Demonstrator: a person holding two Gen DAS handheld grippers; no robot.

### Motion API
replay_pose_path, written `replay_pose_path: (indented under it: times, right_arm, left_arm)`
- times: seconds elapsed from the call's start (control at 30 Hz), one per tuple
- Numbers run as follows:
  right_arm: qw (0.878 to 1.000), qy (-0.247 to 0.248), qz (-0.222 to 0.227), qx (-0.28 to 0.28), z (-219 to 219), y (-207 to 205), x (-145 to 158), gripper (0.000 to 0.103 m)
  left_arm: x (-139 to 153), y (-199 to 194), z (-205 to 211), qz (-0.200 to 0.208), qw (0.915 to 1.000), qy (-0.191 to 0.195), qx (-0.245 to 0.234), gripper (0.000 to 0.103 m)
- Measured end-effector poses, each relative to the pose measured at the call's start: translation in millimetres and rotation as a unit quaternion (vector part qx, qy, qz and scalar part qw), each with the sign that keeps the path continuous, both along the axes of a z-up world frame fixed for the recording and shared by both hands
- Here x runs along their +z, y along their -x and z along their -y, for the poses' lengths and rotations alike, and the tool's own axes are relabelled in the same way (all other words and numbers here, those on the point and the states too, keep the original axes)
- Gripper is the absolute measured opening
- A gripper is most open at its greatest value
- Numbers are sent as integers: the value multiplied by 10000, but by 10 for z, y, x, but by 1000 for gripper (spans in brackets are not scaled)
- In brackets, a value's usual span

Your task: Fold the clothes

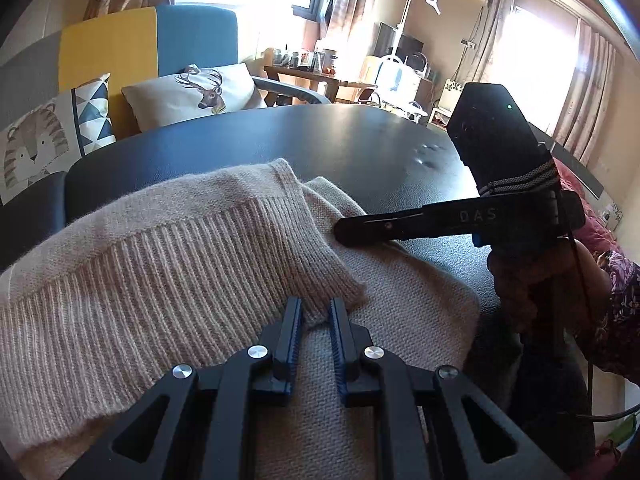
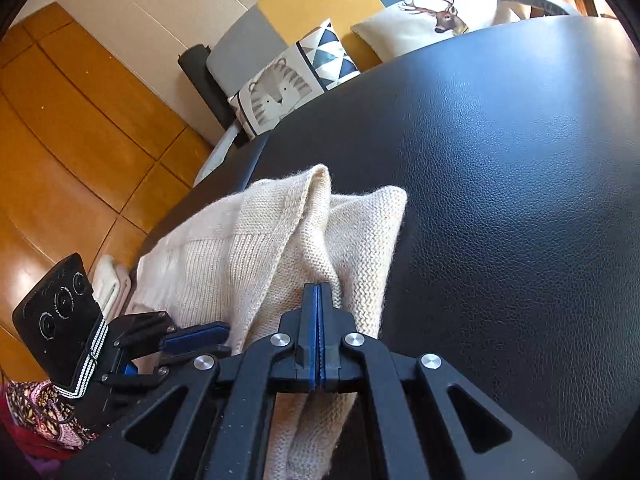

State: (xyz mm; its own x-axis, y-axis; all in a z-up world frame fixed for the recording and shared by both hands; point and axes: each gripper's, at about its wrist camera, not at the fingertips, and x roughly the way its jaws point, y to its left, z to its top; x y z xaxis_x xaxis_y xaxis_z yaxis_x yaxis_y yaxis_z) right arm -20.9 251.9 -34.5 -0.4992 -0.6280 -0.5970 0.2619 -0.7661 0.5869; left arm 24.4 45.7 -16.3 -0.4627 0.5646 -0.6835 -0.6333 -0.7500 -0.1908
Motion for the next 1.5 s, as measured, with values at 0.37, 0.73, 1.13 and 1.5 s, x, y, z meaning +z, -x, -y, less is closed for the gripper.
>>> replay_pose_path:
  times: [0.37, 0.73, 1.13, 1.5]
  right_arm:
    - [9979, -616, -11, -217, 197, -751, 178, 4]
    - [9964, 69, 297, -789, -120, -1048, -12, 0]
    - [9958, -398, -306, -772, -161, -1320, 264, 10]
    - [9967, -766, -119, -224, 51, -1215, 167, 31]
  left_arm:
    - [3, -13, -6, -46, 10000, 42, 2, 13]
    - [-1, 10, -3, -29, 10000, 10, -7, 14]
    - [-8, 15, -3, -30, 10000, -12, -9, 14]
    - [-14, 8, 7, -9, 10000, -47, -16, 14]
